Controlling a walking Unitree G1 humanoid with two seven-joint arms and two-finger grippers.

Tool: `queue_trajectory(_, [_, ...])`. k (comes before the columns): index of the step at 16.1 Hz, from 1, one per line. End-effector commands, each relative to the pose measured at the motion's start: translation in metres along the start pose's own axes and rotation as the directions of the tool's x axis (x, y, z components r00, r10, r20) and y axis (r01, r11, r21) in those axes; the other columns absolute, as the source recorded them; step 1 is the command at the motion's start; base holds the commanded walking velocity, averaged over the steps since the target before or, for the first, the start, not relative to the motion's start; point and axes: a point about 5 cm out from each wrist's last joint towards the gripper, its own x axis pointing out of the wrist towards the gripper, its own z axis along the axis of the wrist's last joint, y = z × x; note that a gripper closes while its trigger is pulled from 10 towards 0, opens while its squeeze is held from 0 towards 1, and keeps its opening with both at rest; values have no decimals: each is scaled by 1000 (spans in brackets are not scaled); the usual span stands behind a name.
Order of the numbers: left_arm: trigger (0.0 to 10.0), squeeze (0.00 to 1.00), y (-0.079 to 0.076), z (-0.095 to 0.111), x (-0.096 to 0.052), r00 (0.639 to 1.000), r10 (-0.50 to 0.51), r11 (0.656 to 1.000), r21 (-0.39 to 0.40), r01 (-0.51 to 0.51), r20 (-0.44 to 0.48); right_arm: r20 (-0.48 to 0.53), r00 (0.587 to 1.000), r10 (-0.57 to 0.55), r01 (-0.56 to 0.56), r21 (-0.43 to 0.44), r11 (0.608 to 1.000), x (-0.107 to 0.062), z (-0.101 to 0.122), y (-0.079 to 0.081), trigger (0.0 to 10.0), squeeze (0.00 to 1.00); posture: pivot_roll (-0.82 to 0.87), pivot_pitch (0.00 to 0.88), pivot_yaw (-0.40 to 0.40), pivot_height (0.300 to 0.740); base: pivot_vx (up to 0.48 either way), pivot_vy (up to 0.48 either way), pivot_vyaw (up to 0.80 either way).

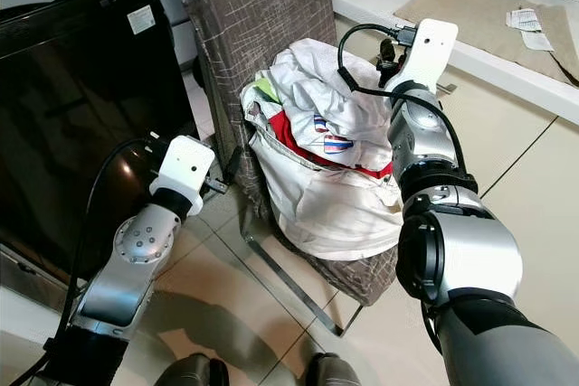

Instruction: Clothes washing

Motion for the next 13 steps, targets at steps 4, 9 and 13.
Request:
queue_trajectory(4, [10000,0,-2,-1,-4,1000,-12,1000,7,12,-3,-75,997,-13,10,-35,999,-4,-14,-10,10000,1000,25,45,14,740,0,0,0])
queue_trajectory(9, [10000,0,0,-3,-14,1000,-6,1000,11,7,-23,-105,992,-65,60,-45,997,-6,-18,-24,10000,1000,60,85,16,740,0,0,0])
queue_trajectory(13, [10000,0,3,-3,-30,998,-18,999,26,19,-53,-169,985,-44,29,-91,995,-6,-23,-21,10000,1000,112,160,41,740,0,0,0])
